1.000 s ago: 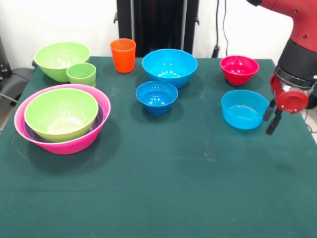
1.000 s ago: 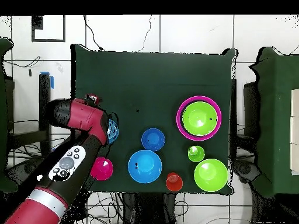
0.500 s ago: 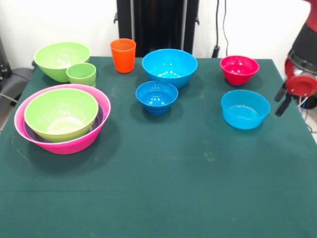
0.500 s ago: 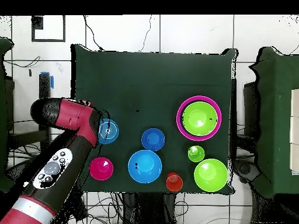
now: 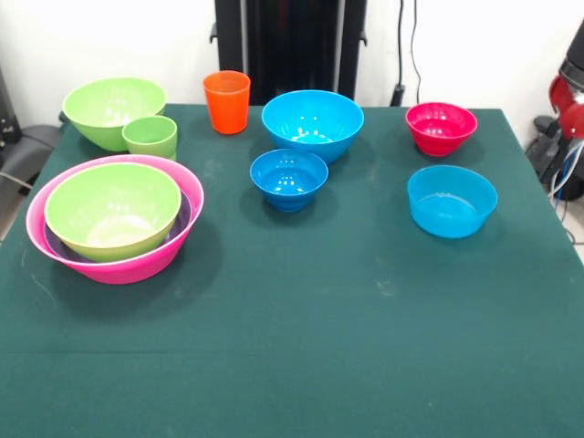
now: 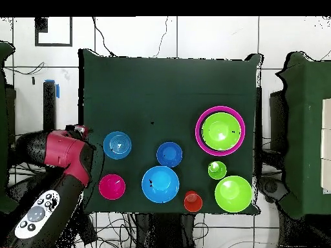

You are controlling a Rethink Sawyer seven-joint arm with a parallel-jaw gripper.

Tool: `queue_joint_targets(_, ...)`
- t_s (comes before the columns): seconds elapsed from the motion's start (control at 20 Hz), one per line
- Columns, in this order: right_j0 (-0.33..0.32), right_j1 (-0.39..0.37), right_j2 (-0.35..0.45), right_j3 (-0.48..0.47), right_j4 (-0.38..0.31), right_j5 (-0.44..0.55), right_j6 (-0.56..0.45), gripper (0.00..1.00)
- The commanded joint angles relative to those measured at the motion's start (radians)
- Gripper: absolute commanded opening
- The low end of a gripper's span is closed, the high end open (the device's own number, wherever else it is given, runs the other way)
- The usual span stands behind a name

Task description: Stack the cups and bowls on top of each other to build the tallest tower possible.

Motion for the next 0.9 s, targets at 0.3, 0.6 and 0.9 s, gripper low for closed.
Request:
queue_joint_targets(0.3, 0.033, -0.072, 0.249, 0.266, -0.055, -0.109, -0.028, 1.00)
queue_joint_targets(0.6, 0.028, -0.079, 0.267, 0.315, -0.109, -0.191, -0.076, 1.00)
queue_joint_targets(0.9, -0.018, -0.095, 0.287, 0.349, -0.200, -0.279, -0.133, 1.00)
